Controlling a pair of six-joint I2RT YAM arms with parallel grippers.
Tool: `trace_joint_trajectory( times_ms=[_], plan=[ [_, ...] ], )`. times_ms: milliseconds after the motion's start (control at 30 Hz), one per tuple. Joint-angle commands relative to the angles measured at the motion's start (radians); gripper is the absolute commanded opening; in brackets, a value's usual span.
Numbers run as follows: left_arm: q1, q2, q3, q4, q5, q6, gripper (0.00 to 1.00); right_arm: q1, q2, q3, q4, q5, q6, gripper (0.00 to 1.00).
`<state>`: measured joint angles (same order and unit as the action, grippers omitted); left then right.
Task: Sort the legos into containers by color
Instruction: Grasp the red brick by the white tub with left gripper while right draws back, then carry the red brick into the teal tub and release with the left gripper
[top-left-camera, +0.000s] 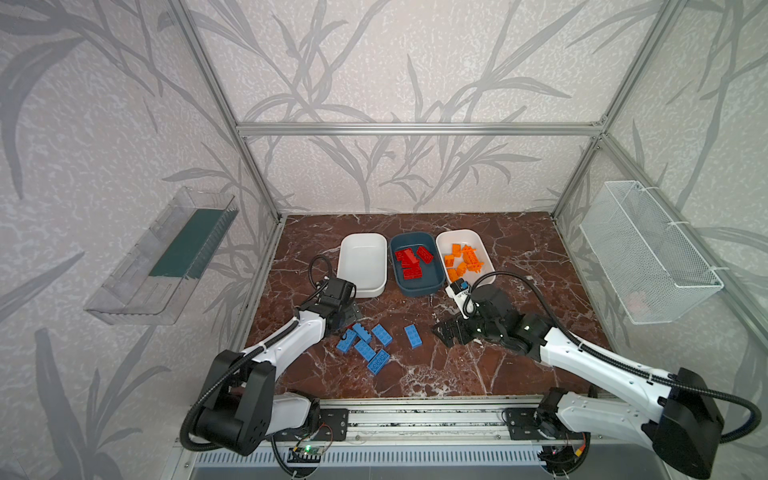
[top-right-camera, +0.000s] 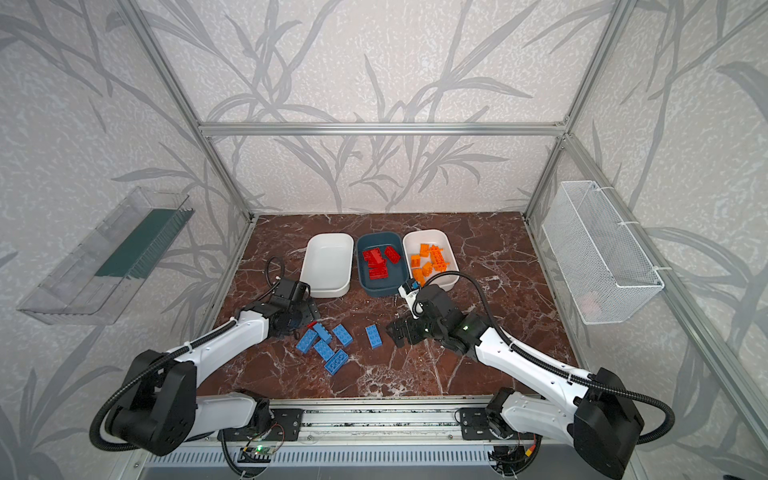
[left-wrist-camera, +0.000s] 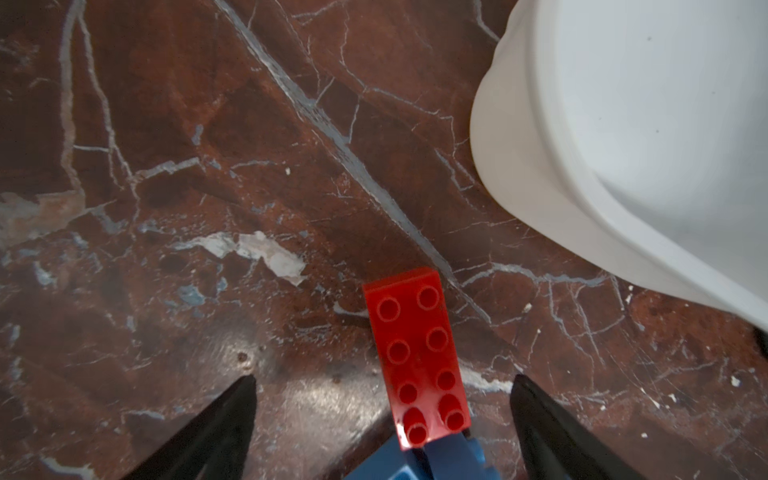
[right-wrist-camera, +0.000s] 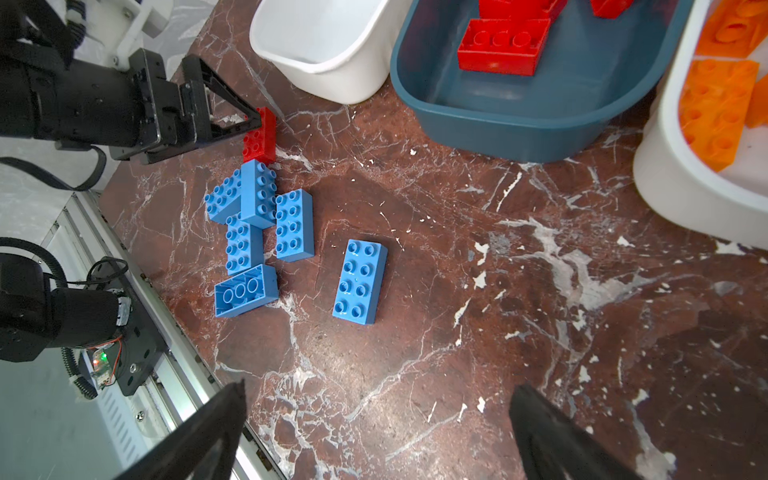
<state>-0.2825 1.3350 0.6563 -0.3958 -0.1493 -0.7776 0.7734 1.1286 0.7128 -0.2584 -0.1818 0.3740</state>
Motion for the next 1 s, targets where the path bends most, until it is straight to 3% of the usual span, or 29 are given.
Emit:
trace_joint_trajectory(
  times_ms=[0,133,233,467,567,800,967],
  plan=[
    [0.015,0.066,0.053,-0.006,0.021,0.015,0.93,0.006,-0.027,-0.016,0.029,0.000,0.011,0.99],
    [0.019,0.162,0.090,-0.005,0.031,0.008,0.90,0.006,-0.029,-0.021,0.019,0.010,0.005,0.99],
    [0.020,0.208,0.104,0.000,0.041,0.001,0.80,0.006,-0.033,-0.022,0.012,0.016,0.003,0.99],
    [0.020,0.249,0.123,-0.032,0.045,-0.002,0.35,0.006,-0.040,-0.021,0.012,0.033,0.002,0.99],
    [0.020,0.238,0.137,-0.067,0.033,0.006,0.22,0.006,-0.033,-0.022,0.017,0.031,0.003,0.99],
    [0.019,0.136,0.177,-0.165,-0.006,0.027,0.12,0.006,-0.032,-0.025,0.021,0.025,0.012,0.99],
    [0.010,0.051,0.242,-0.237,-0.007,0.049,0.11,0.006,-0.066,-0.036,0.007,0.034,0.019,0.99]
  ],
)
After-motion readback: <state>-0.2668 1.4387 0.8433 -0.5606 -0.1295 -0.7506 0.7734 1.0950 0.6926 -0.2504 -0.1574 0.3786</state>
